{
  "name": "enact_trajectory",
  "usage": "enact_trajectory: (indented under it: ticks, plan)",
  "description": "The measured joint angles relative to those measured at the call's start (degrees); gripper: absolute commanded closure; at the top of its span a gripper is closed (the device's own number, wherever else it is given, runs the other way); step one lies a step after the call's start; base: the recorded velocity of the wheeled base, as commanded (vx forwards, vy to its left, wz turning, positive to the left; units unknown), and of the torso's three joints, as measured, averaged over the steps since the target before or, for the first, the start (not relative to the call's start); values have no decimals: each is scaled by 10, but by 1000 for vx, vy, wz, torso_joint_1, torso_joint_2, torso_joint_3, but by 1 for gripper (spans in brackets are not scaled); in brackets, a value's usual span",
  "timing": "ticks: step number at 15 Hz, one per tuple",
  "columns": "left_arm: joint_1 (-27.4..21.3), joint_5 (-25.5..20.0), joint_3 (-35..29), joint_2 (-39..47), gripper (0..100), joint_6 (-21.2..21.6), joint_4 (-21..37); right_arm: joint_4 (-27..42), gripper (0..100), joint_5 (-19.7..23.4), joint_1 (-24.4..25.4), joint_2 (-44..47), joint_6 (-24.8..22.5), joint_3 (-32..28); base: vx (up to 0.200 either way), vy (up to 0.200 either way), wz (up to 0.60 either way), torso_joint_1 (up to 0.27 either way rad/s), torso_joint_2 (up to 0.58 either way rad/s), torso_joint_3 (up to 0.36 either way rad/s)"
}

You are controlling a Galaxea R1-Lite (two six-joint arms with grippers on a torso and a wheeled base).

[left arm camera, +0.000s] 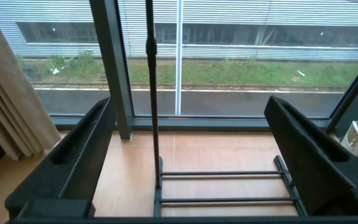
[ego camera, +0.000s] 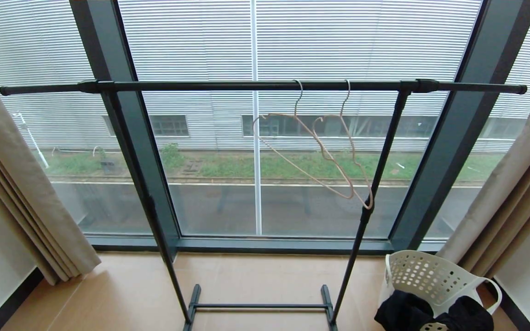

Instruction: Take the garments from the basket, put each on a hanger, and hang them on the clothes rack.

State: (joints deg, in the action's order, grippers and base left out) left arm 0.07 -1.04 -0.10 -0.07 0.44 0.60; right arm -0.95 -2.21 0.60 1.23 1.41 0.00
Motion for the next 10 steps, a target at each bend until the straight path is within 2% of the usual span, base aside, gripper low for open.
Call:
enact_trajectory:
  ticks: [10]
  plan:
    - [0, 0, 0, 0, 0, 0, 0, 0, 0, 0, -1, -2, 1, 0, 0, 0, 0, -210, 530, 314]
